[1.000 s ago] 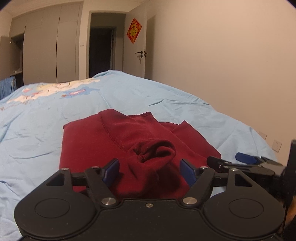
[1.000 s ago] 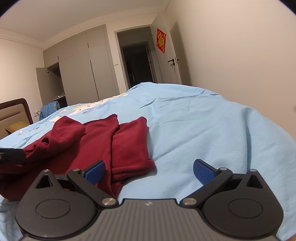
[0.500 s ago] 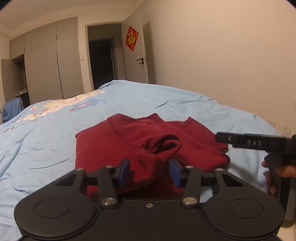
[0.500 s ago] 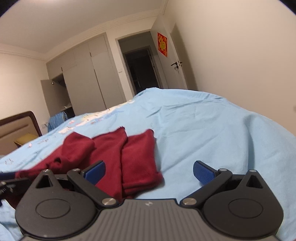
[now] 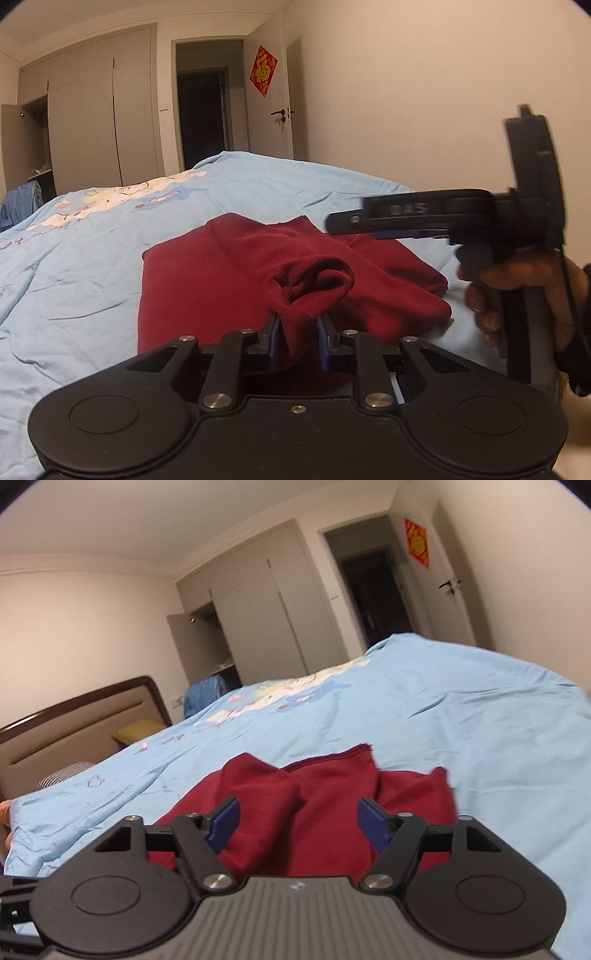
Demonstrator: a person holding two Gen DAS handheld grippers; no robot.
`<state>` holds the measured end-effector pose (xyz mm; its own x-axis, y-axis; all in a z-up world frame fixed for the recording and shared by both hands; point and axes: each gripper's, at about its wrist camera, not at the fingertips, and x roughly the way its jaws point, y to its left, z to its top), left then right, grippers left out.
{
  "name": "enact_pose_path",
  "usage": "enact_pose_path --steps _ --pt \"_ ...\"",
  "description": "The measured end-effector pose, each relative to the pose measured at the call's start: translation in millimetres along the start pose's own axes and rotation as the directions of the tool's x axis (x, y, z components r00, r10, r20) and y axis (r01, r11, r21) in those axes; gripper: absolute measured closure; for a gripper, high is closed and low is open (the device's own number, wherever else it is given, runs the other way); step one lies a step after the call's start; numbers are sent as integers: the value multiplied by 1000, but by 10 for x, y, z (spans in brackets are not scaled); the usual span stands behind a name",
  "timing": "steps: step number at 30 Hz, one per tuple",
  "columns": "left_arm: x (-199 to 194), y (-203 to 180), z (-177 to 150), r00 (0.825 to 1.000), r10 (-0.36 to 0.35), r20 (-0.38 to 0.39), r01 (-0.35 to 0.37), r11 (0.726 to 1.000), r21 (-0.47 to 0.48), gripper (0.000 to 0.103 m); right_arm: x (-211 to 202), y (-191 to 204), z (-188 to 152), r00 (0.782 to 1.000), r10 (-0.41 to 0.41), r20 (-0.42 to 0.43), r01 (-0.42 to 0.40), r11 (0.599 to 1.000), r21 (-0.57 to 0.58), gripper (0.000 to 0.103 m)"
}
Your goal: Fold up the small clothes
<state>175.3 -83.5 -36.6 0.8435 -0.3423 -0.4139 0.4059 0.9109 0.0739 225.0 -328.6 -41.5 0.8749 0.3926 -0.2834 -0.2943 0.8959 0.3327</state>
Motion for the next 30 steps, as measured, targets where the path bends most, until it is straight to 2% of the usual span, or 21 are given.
enact_pose_path --steps 3,5,8,12,15,21,30 --pt "3 5 4 1000 0 3 0 1000 -7 84 216 84 15 998 19 -59 -20 1000 -14 48" --pt "4 9 3 1000 0 6 0 1000 -8 85 340 140 -5 995 22 -94 -24 1000 -20 53" --pt "-1 9 -4 1000 1 8 -1 1000 -5 87 478 166 -32 991 42 -127 -42 999 4 67" --pt "0 8 -6 1000 1 10 -1 1000 -11 89 489 177 -59 992 46 -115 -44 999 18 82" --pt "15 -5 -8 1000 -1 8 1 1000 -13 90 442 186 -52 995 38 -95 -38 999 2 89" --pt "78 -80 73 1000 -18 16 18 1000 9 91 365 161 -6 999 18 -48 -18 1000 -1 94" --pt "174 -202 182 996 -84 37 82 996 47 92 177 -15 50 1000 -20 15 20 999 26 94"
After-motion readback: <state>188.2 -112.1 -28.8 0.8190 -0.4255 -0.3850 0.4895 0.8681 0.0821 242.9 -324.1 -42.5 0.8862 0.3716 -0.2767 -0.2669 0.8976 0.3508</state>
